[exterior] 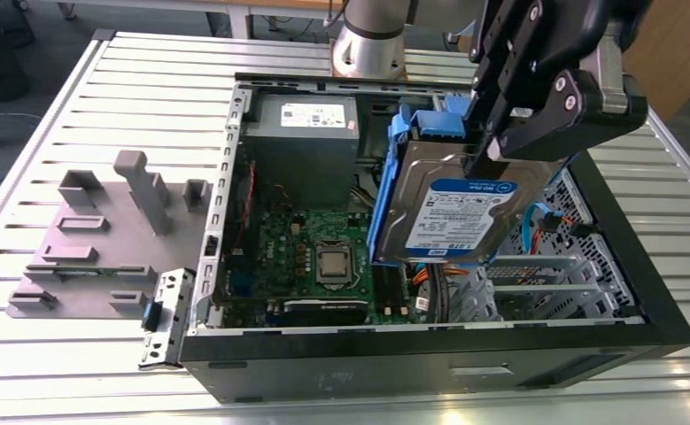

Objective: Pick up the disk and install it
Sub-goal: 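Pick up the disk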

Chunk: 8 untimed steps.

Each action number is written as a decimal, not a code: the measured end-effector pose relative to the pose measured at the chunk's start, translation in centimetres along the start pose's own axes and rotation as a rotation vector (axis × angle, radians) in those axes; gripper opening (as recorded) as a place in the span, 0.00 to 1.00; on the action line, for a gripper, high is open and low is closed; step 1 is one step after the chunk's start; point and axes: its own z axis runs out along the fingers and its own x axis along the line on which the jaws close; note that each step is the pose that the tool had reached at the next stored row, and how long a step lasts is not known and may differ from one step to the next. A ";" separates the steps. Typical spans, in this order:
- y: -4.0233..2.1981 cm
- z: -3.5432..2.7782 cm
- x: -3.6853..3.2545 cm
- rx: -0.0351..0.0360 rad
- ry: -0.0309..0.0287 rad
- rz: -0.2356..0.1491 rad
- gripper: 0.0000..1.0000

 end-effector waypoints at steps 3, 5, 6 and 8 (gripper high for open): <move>-0.46 0.03 -0.02 0.0000 -0.0002 0.000 0.35; -0.86 0.04 -0.04 0.0000 0.0000 0.000 0.35; -1.11 0.05 -0.05 0.0000 0.0000 0.000 0.35; -1.60 0.06 -0.07 -0.0003 0.0001 0.000 0.35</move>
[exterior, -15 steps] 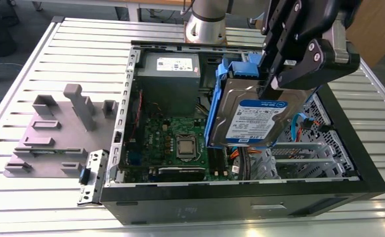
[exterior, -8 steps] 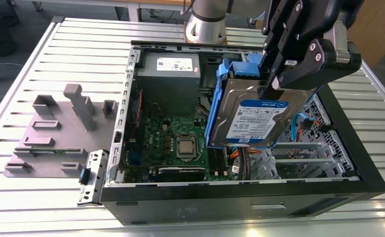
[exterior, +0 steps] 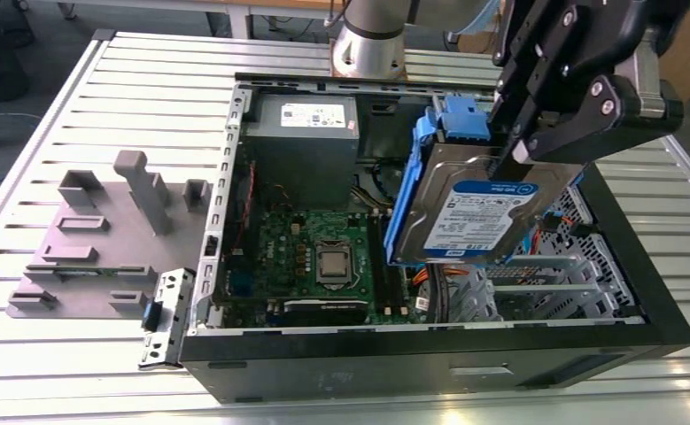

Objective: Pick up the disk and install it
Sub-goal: 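Pick up the disk, then insert the disk into the insertion slot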

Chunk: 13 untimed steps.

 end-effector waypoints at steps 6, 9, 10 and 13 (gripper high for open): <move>-1.63 0.05 -0.07 -0.0020 0.0001 0.000 0.35; -2.42 0.08 -0.10 -0.0031 -0.0002 0.000 0.35; -2.70 0.08 -0.11 -0.0036 -0.0001 0.000 0.35; -3.58 0.12 -0.15 -0.0053 0.0000 0.000 0.35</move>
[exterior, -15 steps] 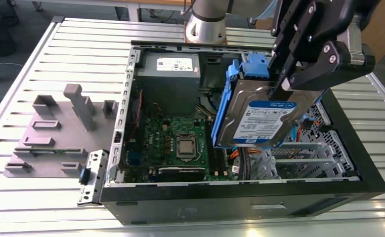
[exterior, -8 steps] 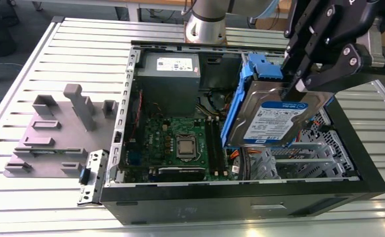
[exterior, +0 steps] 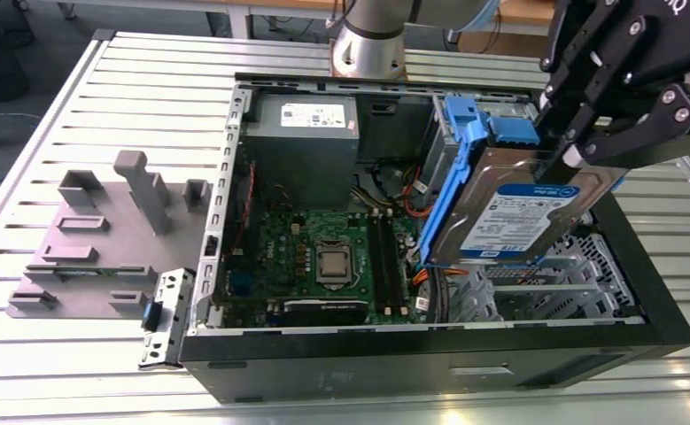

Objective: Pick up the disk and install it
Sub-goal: 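Insert the disk into the insertion slot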

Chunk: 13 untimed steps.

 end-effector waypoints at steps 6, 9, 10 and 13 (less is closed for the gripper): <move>-1.90 0.11 -0.08 -0.0048 0.0003 0.000 0.35; -2.83 0.19 -0.12 -0.0072 0.0003 0.000 0.35; -3.13 0.21 -0.13 -0.0079 0.0005 0.000 0.35; -3.98 0.29 -0.17 -0.0095 0.0004 0.000 0.35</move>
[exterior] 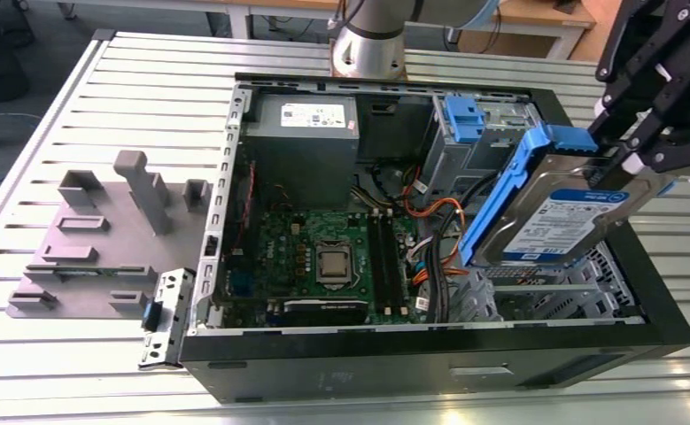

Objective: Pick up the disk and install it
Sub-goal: 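Insert the disk into the insertion slot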

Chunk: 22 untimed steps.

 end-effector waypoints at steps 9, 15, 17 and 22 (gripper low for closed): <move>-1.90 0.20 -0.08 -0.0021 0.0002 0.000 0.35; -2.33 0.52 -0.09 -0.0021 0.0003 -0.005 0.35; -2.53 0.56 -0.09 -0.0022 0.0006 -0.007 0.35; -2.83 0.60 -0.11 -0.0022 0.0006 -0.008 0.35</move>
